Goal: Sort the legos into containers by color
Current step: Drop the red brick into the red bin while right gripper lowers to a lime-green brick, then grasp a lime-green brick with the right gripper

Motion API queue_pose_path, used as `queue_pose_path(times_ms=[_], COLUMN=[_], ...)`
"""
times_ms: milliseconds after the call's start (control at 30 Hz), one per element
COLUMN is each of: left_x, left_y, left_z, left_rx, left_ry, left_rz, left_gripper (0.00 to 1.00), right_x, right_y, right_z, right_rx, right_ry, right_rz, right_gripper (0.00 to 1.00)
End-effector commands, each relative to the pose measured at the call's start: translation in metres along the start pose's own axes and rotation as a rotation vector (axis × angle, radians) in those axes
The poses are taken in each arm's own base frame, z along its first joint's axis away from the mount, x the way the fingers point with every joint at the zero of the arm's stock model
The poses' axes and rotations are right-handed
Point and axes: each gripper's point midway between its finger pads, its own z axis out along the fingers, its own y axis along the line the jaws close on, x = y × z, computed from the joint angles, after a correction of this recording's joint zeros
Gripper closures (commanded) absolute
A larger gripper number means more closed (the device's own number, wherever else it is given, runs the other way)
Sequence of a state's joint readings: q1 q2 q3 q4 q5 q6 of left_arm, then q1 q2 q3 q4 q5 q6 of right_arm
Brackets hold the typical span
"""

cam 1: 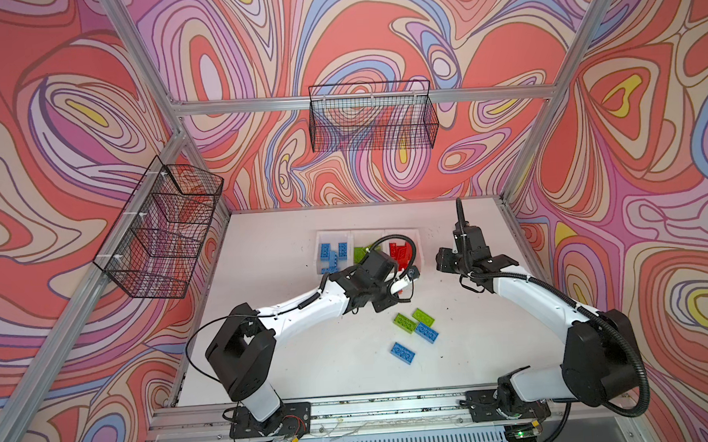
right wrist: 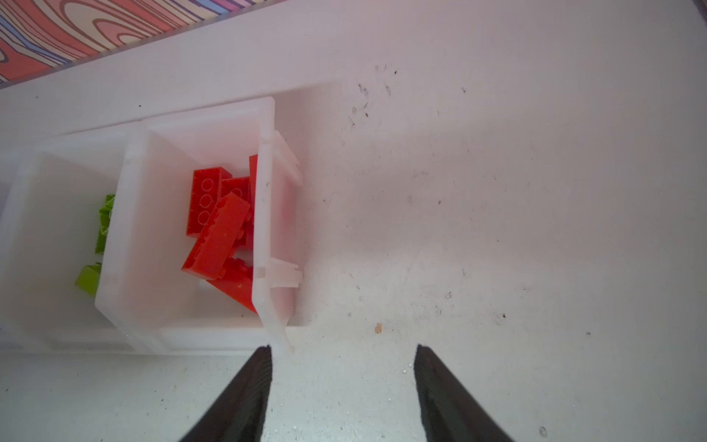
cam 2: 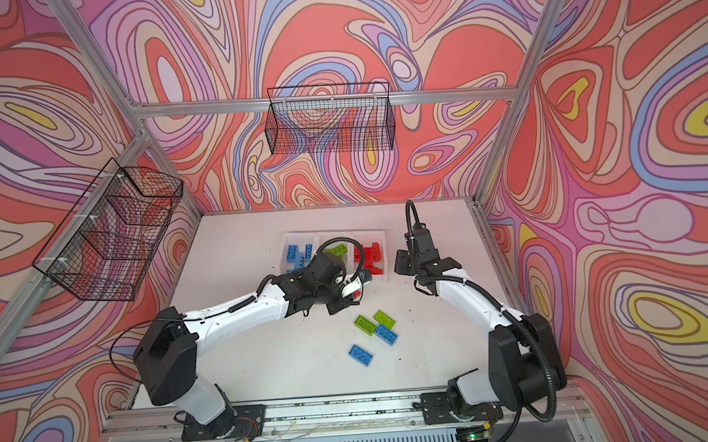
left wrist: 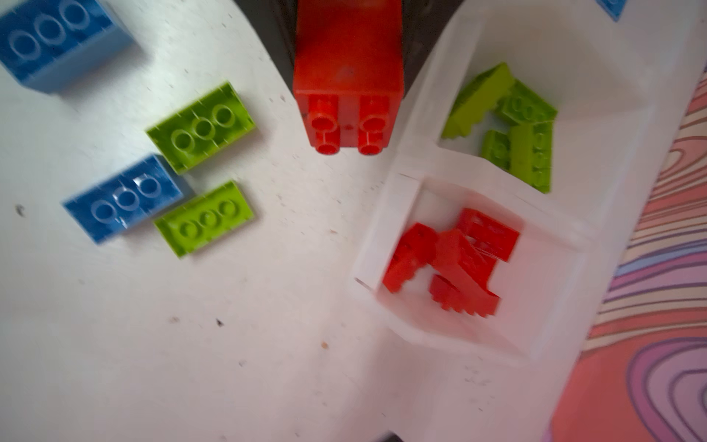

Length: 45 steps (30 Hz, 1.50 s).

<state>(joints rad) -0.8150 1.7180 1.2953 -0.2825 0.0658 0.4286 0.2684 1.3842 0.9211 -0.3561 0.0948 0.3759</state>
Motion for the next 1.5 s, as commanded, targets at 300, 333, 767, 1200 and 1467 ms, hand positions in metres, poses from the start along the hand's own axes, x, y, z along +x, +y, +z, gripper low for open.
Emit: queue_pose_path(times_ms=[300, 333, 767, 1200, 1467], left_x=[-0.032, -0.034, -0.04, 0.05, 0.093], left_y=[0.103, 0.105, 0.137, 0.136, 0.143], left_z=[0.082, 0.086, 0.02, -0.047, -0.079], left_rx=[-0.208, -0.21, -0.394, -0.447, -0.465], left_ry=[0.032, 0.031, -0.028, -0.143, -0.166], left_rz=[-0.198, -0.207, -0.257, -0.619, -0.745], left_gripper=[0.56, 0.51, 0.21, 0.22, 0.22], right_x=[0.04, 0.042, 0.069, 0.124, 0.171], right_y=[-0.01, -0.011, 0.023, 0.087, 0.095], right_z=[-0.016, -0.016, -0.021, -0.018, -0.014], right_rx=[-0.033, -0.032, -0.213, -0.232, -0.228], right_ry=[0.056, 0.06, 0.175, 0.334, 0.44], right_rz=[0.03, 0.029, -0.118, -0.383, -0.444], right_gripper=[0.37, 0.37, 0.31, 0.31, 0.3])
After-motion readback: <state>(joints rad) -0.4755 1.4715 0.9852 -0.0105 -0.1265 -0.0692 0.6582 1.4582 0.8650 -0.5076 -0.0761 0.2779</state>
